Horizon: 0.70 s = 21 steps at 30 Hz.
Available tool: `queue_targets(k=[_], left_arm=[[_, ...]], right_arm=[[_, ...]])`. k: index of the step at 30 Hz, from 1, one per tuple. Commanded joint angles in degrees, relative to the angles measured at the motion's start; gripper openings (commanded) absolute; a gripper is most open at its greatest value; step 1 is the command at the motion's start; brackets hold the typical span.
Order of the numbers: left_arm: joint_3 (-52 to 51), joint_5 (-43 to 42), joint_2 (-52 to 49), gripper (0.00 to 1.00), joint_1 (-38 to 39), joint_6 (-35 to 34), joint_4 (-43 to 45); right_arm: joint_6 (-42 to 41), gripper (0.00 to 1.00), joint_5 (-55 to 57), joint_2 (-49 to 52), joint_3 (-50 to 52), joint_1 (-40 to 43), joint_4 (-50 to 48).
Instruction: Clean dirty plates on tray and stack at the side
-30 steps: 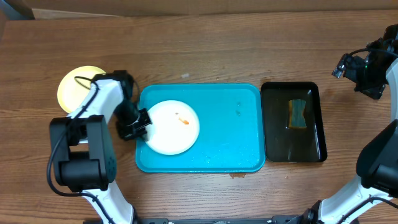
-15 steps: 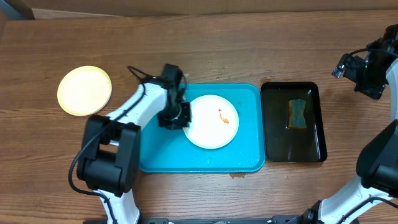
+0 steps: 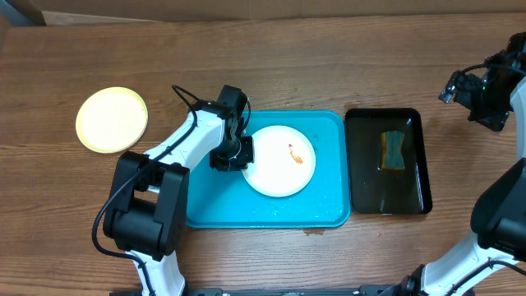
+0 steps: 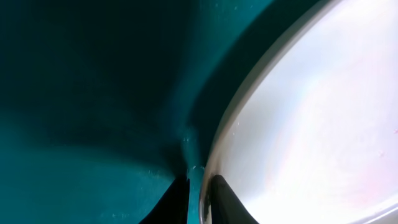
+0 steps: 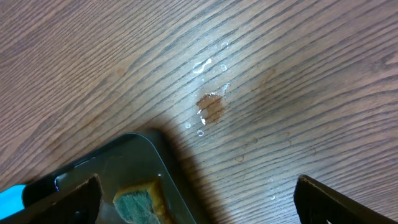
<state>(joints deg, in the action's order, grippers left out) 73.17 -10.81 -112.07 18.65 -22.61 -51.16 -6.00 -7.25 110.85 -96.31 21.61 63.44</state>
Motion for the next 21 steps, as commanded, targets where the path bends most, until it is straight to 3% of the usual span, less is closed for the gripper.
queue_targets(k=[1, 10, 18, 21], left_arm=[[3.85, 0.92, 0.66, 0.15, -0.37, 0.00, -1.84], [7.54, 0.94, 0.83, 0.30, -0.35, 1.40, -4.26], [6.51, 2.45, 0.83, 0.28, -0.20, 1.40, -5.53], [5.35, 2.45, 0.83, 0.25, -0.17, 1.40, -5.40]], right_arm=[[-0.22, 1.00, -0.07, -1.01, -0.76, -0.11, -0.33], [-0.26, 1.00, -1.38, -1.01, -0.76, -0.11, -4.98], [-0.26, 1.00, -11.15, -1.01, -0.79, -0.11, -5.79], [-0.26, 0.87, -11.80, -0.85, -0.79, -0.31, -3.54]])
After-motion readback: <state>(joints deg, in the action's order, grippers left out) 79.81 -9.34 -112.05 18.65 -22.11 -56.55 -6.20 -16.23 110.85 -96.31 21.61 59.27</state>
